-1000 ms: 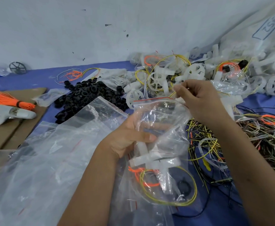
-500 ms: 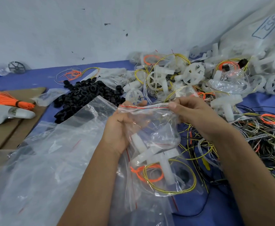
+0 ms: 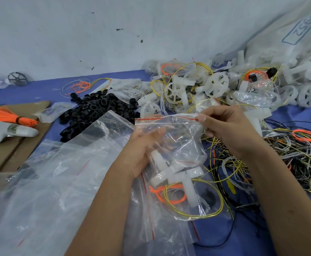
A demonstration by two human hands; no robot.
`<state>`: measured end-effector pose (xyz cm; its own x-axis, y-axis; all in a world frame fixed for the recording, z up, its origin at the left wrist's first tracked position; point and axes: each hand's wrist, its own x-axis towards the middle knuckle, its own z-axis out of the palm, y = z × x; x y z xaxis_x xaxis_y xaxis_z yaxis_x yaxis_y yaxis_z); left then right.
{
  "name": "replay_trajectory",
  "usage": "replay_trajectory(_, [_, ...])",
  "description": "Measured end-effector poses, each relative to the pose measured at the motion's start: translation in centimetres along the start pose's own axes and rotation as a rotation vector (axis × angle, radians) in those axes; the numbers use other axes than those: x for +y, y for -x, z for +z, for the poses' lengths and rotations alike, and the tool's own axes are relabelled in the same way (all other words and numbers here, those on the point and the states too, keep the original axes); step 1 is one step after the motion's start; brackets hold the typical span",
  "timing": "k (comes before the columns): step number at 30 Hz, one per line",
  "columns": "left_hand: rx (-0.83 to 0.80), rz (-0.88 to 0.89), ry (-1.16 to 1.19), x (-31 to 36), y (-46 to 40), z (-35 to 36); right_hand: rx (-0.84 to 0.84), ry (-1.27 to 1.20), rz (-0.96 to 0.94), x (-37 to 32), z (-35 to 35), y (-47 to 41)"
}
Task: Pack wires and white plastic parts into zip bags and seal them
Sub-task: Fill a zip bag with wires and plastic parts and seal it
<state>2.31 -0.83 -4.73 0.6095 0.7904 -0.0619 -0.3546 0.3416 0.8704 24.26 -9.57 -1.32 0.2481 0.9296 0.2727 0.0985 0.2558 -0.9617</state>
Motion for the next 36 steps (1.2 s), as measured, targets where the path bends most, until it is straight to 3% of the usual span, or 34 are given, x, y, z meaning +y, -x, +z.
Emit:
replay_trajectory(5, [0.034, 0.118, -0.089, 0.1, -0.5, -0.7, 0.073, 0.159, -0.046, 0.2, -0.5, 0.1])
replay_trajectory(9, [-0.089, 0.165, 0.014, 0.3, -0.3, -1.0, 0.140, 0.393, -0.148, 0.6, -0.3, 0.0])
replay_trajectory(12, [-0.140, 0.207, -0.022, 0.6, -0.1, -1.0, 0.143, 0.366, -0.175, 0.7, -0.1, -0.1])
replay_trajectory(15, [-0.040, 0.228, -0.029, 0.5, -0.2, -0.6, 0.112, 0.287, -0.187, 0.8, -0.1, 0.0])
replay_trajectory(18, [0.027, 0.247, -0.011, 0.6, -0.5, -0.9, 0.004, 0.133, -0.131, 0.6, -0.4, 0.3])
replay_trajectory(20, [0.047, 0.279, -0.023, 0.7, -0.6, -1.1, -0.086, 0.173, -0.116, 0.7, -0.5, 0.4])
replay_trajectory(22, [0.056, 0.304, -0.076, 0.7, -0.6, -1.2, -0.098, 0.228, -0.108, 0.7, -0.5, 0.5])
replay_trajectory(26, [0.051, 0.331, -0.409, 0.5, -0.3, -1.1, 0.081, 0.366, -0.156, 0.4, -0.2, 0.6])
replay_trajectory(28, [0.058, 0.347, -0.467, 0.1, -0.4, -0.9, 0.120, 0.432, -0.185, 0.2, -0.1, 0.5])
replay_trajectory(31, [0.095, 0.307, -0.327, 0.0, -0.3, -0.5, 0.131, 0.431, -0.235, 0.4, 0.1, 0.4])
replay_trajectory(33, [0.030, 0.248, -0.193, 0.3, -0.2, -0.5, 0.117, 0.386, -0.221, 0.4, 0.4, 0.4])
replay_trajectory(36, [-0.068, 0.128, -0.053, 0.7, 0.2, 0.0, 0.030, 0.101, -0.094, 0.3, 0.7, 0.4])
